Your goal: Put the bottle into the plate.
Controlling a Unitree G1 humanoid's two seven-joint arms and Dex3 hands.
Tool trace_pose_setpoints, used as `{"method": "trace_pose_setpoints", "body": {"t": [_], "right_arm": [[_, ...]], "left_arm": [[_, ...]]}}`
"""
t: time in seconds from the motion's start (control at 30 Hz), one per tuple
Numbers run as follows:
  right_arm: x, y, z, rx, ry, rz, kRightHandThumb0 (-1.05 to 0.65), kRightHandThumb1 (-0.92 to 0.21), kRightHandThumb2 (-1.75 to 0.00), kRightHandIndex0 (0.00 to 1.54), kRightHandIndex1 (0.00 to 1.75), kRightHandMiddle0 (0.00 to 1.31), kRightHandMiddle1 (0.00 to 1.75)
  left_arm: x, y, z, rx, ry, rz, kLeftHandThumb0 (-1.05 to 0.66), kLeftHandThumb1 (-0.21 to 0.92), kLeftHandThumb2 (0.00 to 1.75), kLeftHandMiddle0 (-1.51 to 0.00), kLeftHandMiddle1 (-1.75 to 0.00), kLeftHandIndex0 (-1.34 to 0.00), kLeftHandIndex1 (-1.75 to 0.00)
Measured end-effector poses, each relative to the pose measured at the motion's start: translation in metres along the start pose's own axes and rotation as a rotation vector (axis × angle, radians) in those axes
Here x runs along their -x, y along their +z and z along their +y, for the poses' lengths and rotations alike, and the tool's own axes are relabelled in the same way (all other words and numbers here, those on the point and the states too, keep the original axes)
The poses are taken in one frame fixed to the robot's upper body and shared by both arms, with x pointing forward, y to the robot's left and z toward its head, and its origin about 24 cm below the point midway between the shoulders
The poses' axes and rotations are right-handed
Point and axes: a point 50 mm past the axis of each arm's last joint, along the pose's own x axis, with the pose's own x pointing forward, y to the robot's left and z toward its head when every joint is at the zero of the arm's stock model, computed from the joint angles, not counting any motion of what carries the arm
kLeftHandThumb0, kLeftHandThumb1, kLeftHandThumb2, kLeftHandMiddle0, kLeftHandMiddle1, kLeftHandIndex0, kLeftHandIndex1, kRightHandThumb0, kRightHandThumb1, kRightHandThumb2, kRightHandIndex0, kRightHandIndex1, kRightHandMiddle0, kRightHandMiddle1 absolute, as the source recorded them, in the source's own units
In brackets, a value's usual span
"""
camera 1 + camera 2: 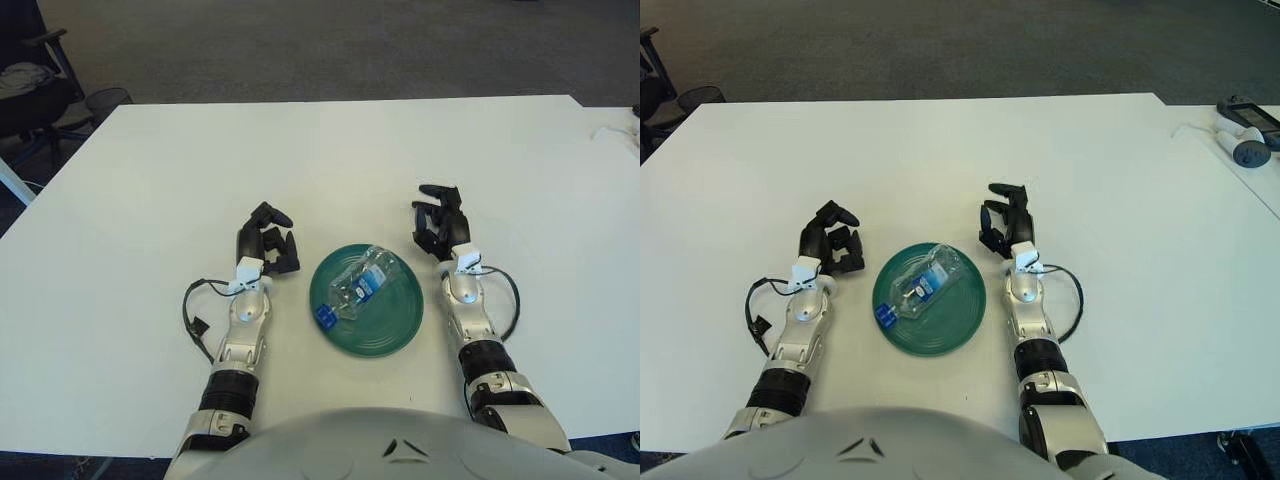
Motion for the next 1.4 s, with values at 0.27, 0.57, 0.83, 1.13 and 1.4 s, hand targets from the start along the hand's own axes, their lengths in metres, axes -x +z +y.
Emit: {"method": "trace_pose_setpoints", "body": {"t": [0.27, 0.57, 0.83, 1.13, 1.4], "right_arm": [[-0.0051, 0.0006, -0.0036, 0.004, -0.031, -0.026, -0.52, -0.77, -0.75, 0.26, 0.94, 0.0, 1.15], [-0.0051, -0.0043, -0.0055, 0.013, -0.047, -0.003, -0.48, -0.75, -0.8, 0.28, 0.94, 0.0, 1.17], [-0.005, -0.0079, -0.0071, 0.024, -0.063, 0.015, -0.48, -0.74, -0.83, 0.27, 0.93, 0.0, 1.17], [-0.0055, -0.0084, -0.0073, 0.029, -0.062, 0.017, -0.46, -0.71, -0.86, 0.25, 0.94, 0.0, 1.16], [-0.0053, -0.0077, -0.0068, 0.028, -0.052, 0.013, -0.46, -0.69, -0.9, 0.24, 0.96, 0.0, 1.21]], "left_arm": [[0.0, -0.0003, 0.0004, -0.002, -0.002, 0.002, -0.56, 0.11, 1.57, -1.3, -1.75, -0.78, -1.75], [-0.0001, 0.0, 0.0006, 0.0, -0.003, -0.001, -0.57, 0.11, 1.58, -1.3, -1.75, -0.79, -1.75], [-0.0002, -0.0001, 0.0009, 0.002, -0.005, -0.003, -0.57, 0.1, 1.58, -1.3, -1.75, -0.79, -1.75], [-0.0004, -0.0003, 0.0008, 0.0, -0.009, 0.003, -0.57, 0.11, 1.57, -1.29, -1.75, -0.79, -1.75], [-0.0009, 0.0002, 0.0008, -0.001, -0.009, 0.01, -0.56, 0.11, 1.57, -1.29, -1.75, -0.78, -1.75]]}}
